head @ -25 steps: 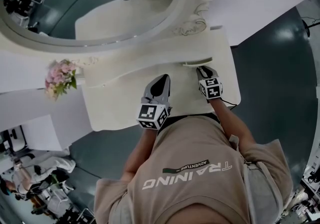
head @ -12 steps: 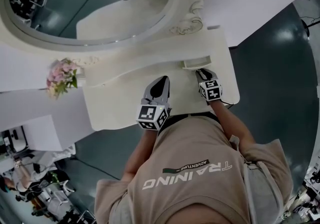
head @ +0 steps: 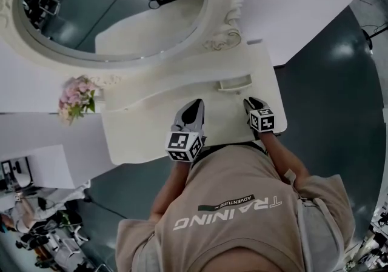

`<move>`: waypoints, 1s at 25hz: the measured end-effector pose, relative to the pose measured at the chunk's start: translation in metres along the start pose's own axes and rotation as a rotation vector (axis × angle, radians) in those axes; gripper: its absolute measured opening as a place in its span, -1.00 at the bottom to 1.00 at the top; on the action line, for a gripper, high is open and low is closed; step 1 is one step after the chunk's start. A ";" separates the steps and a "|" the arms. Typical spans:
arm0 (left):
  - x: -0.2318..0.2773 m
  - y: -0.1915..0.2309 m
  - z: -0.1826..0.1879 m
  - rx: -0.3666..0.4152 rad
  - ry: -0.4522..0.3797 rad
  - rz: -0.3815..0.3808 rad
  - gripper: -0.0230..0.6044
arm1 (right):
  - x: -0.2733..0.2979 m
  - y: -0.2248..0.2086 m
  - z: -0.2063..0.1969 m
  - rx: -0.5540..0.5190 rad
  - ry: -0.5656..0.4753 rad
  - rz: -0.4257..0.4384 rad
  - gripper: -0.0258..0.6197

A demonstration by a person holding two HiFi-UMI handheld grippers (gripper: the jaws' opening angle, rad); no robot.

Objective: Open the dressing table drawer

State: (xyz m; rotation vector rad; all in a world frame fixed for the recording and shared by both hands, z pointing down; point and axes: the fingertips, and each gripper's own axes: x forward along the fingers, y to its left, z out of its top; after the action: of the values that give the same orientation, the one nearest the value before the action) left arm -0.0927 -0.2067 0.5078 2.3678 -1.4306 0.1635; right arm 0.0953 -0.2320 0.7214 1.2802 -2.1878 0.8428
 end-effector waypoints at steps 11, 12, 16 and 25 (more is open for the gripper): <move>0.014 0.004 0.011 0.036 -0.005 0.010 -0.87 | -0.064 0.021 0.081 -0.197 -0.170 0.065 -0.91; 0.015 0.003 0.013 0.043 -0.002 0.008 -0.87 | -0.069 0.026 0.090 -0.206 -0.183 0.078 -0.91; 0.013 0.001 0.022 0.063 -0.001 0.011 -0.87 | -0.091 0.049 0.127 -0.246 -0.239 0.131 -0.92; 0.012 0.001 0.061 0.131 -0.049 0.013 -0.87 | -0.128 0.088 0.195 -0.435 -0.365 0.176 -0.92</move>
State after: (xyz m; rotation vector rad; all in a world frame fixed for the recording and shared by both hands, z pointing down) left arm -0.0933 -0.2389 0.4552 2.4839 -1.5005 0.2095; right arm 0.0591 -0.2597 0.4768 1.0952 -2.6095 0.1692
